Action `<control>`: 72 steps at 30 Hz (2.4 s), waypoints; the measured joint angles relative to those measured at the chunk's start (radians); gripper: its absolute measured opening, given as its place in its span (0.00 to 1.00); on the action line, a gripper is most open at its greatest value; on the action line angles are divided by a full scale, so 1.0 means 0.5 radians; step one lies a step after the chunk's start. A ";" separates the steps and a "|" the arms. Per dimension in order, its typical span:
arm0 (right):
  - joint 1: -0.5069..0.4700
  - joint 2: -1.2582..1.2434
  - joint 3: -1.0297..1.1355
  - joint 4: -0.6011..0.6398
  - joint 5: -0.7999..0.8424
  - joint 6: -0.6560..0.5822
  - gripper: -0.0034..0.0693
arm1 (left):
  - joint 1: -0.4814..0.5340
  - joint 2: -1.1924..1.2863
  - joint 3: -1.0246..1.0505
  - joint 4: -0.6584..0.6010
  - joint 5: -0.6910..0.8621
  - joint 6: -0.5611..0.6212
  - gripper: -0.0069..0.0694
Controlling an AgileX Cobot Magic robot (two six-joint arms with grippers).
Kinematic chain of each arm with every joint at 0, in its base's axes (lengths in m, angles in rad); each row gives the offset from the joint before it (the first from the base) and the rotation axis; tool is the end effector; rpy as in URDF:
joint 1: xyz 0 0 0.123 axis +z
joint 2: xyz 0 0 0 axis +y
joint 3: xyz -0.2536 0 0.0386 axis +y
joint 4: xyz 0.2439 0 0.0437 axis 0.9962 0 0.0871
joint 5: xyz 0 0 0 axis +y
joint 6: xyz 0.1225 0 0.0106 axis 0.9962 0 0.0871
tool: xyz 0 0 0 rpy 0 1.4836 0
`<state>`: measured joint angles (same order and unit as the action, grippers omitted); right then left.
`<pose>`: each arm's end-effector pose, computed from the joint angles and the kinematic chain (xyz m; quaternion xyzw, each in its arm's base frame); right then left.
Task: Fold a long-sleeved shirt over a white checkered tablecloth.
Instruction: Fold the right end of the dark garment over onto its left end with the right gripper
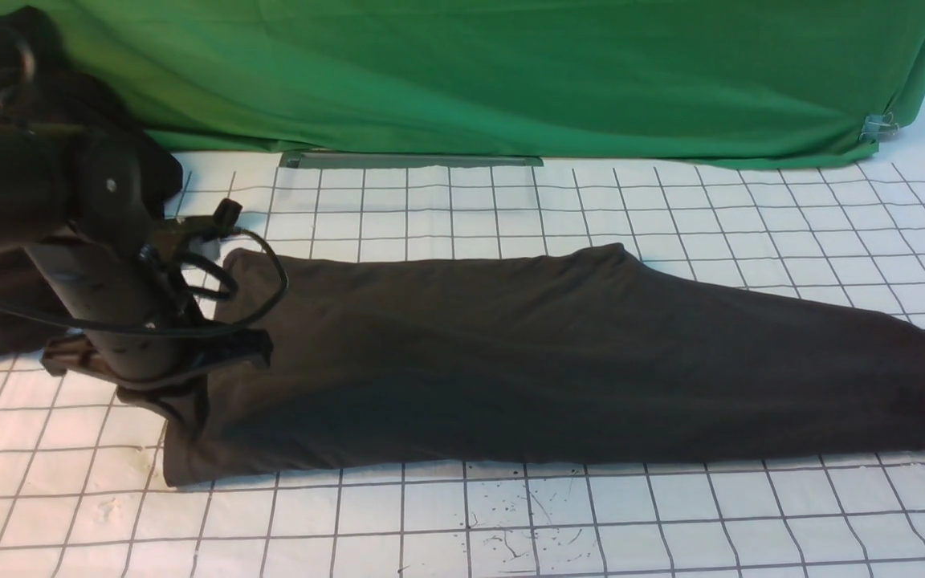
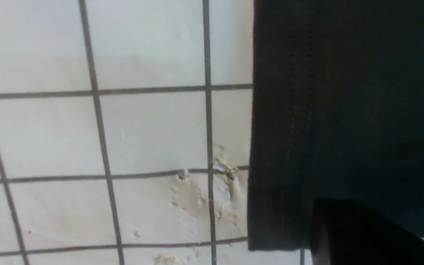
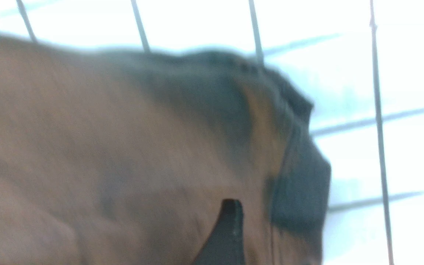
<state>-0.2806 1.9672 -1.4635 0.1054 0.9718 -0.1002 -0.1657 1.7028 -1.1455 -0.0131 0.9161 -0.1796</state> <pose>0.3783 -0.0979 0.1422 0.1151 0.9881 0.0280 0.0981 0.3196 -0.0547 0.1565 -0.0104 0.9957 -0.0213 0.0898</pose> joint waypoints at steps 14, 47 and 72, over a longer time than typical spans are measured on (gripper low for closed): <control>0.165 0.248 -0.040 0.037 -0.051 -0.163 0.35 | 0.000 -0.414 0.000 -0.015 0.120 0.009 0.09; 1.671 -0.080 -0.721 0.587 0.059 0.259 0.12 | 0.000 -0.568 0.004 0.015 0.084 0.046 0.09; 2.215 0.751 -1.128 1.036 -0.843 0.463 0.42 | 0.000 -0.764 0.011 0.026 0.052 0.047 0.09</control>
<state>0.8269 2.3427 -2.0278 0.6232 0.5503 0.1315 -0.1657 1.3208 -1.1401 0.0000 0.9420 -0.1562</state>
